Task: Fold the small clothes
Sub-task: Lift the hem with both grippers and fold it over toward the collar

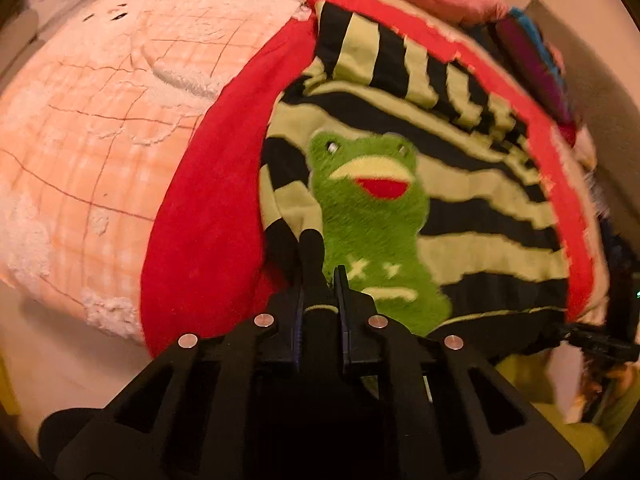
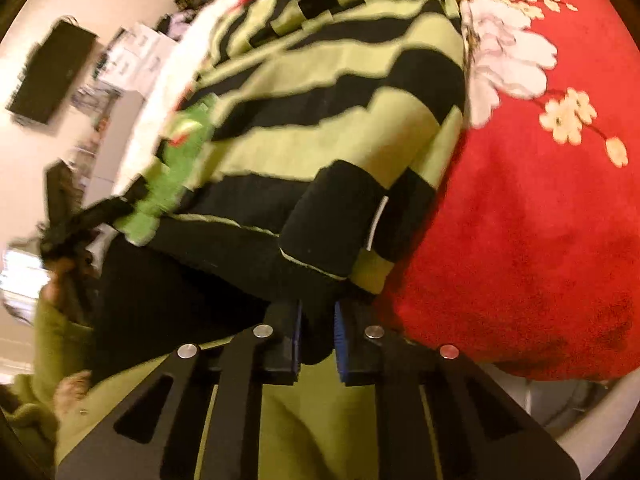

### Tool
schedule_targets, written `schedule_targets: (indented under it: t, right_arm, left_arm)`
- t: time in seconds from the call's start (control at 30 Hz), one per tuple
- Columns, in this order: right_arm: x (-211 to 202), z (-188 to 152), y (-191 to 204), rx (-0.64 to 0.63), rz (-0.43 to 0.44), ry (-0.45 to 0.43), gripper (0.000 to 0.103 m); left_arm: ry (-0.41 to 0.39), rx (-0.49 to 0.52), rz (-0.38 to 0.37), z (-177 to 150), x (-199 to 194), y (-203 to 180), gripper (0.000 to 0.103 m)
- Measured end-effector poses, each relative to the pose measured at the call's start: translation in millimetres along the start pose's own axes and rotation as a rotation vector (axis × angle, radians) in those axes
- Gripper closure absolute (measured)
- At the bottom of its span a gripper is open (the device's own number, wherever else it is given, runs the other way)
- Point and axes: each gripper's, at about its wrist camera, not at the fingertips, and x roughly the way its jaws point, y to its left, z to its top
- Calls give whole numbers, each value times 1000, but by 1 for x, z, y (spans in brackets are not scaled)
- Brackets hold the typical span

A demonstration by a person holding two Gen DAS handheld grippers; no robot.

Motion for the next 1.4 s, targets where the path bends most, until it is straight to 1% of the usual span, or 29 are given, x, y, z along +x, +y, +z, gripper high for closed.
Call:
schedule_targets:
  t: [0.07, 0.13, 0.17, 0.27, 0.4, 0.53, 0.6, 0.67, 0.8, 0.83, 0.9, 0.93, 0.97, 1.0, 1.07, 1.1, 1.13, 1.17, 1.2, 1.23, 1.27, 1.3, 1.33, 1.37, 1.4]
  right_arm:
    - [-12, 8, 0, 17, 45, -34, 93]
    - [-28, 20, 1, 23, 82, -86, 94]
    - [-35, 28, 2, 23, 96, -111, 94]
    - [-60, 57, 1, 37, 147, -203, 94]
    - [-79, 99, -4, 49, 155, -299, 94]
    - [-84, 146, -17, 95, 134, -368, 94]
    - [-81, 166, -28, 122, 125, -381, 94]
    - [-74, 185, -35, 138, 96, -392, 94]
    - [-49, 211, -48, 160, 19, -388, 94]
    - [-41, 217, -53, 169, -8, -381, 94]
    - [-28, 223, -66, 207, -29, -373, 92]
    - [-23, 226, -73, 235, -27, -371, 91]
    - [-21, 226, -78, 258, -20, -373, 90]
    - [-18, 225, -84, 289, 6, -375, 89]
    - [-19, 221, -89, 314, 34, -396, 85]
    - [-21, 218, -89, 313, 36, -414, 76]
    - [-26, 214, -89, 311, 27, -444, 61]
    - [-31, 212, -88, 307, 18, -472, 54]
    - [-40, 207, -85, 298, -11, -521, 45]
    - [-48, 203, -82, 280, -47, -553, 45]
    - [-57, 198, -72, 220, -102, -589, 45]
    - [-60, 195, -62, 159, -128, -605, 44]
    - [-63, 193, -48, 77, -156, -610, 44]
    - [-62, 192, -38, 28, -168, -606, 44]
    - [-60, 193, -19, -68, -183, -586, 43]
  left_arm:
    - [-21, -6, -19, 9, -6, -3, 97]
    - [-45, -20, -57, 20, -12, -7, 97]
    - [-61, -22, -77, 28, -16, -12, 97]
    - [-96, -17, -100, 53, -22, -23, 97]
    - [-130, -59, -150, 94, -19, -35, 97]
    - [-160, -85, -142, 134, -10, -43, 97]
    - [-170, -126, -145, 154, 0, -42, 97]
    - [-173, -175, -137, 170, 16, -38, 96]
    - [-169, -251, -98, 186, 51, -33, 93]
    - [-171, -266, -93, 187, 58, -32, 91]
    - [-197, -305, -88, 186, 68, -28, 83]
    - [-218, -327, -99, 184, 69, -25, 75]
    - [-259, -351, -118, 180, 67, -21, 71]
    - [-294, -359, -121, 179, 64, -17, 70]
    - [-374, -347, -87, 171, 54, -9, 63]
    - [-400, -337, -72, 169, 50, -6, 62]
    - [-419, -317, -61, 166, 46, -5, 62]
    - [-446, -277, -34, 162, 42, -5, 62]
    - [-463, -249, -9, 160, 39, -6, 62]
    - [-478, -220, 4, 158, 37, -7, 61]
    - [-488, -185, 8, 157, 36, -9, 60]
    - [-495, -157, 18, 156, 35, -11, 59]
    - [-502, -126, 31, 156, 35, -14, 58]
    - [-509, -84, 31, 156, 35, -20, 56]
    - [-513, -50, 22, 155, 34, -26, 55]
